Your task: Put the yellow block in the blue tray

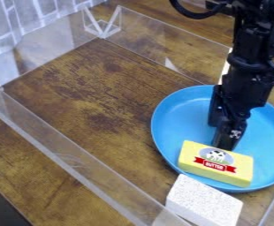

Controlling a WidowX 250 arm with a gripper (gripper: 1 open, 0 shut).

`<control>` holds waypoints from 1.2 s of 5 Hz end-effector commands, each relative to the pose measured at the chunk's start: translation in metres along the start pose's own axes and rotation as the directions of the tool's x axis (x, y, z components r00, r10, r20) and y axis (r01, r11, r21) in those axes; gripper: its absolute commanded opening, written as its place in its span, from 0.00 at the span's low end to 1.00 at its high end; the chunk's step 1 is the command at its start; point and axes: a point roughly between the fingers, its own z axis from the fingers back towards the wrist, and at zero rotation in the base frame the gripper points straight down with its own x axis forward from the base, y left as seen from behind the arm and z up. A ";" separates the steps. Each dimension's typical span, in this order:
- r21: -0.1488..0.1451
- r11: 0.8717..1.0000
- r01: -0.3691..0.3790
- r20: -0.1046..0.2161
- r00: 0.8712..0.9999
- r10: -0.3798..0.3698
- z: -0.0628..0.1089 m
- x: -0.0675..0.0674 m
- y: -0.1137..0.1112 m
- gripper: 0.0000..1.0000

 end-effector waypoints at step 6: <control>0.125 0.990 -0.068 0.071 0.996 0.060 0.022 0.008 0.022 1.00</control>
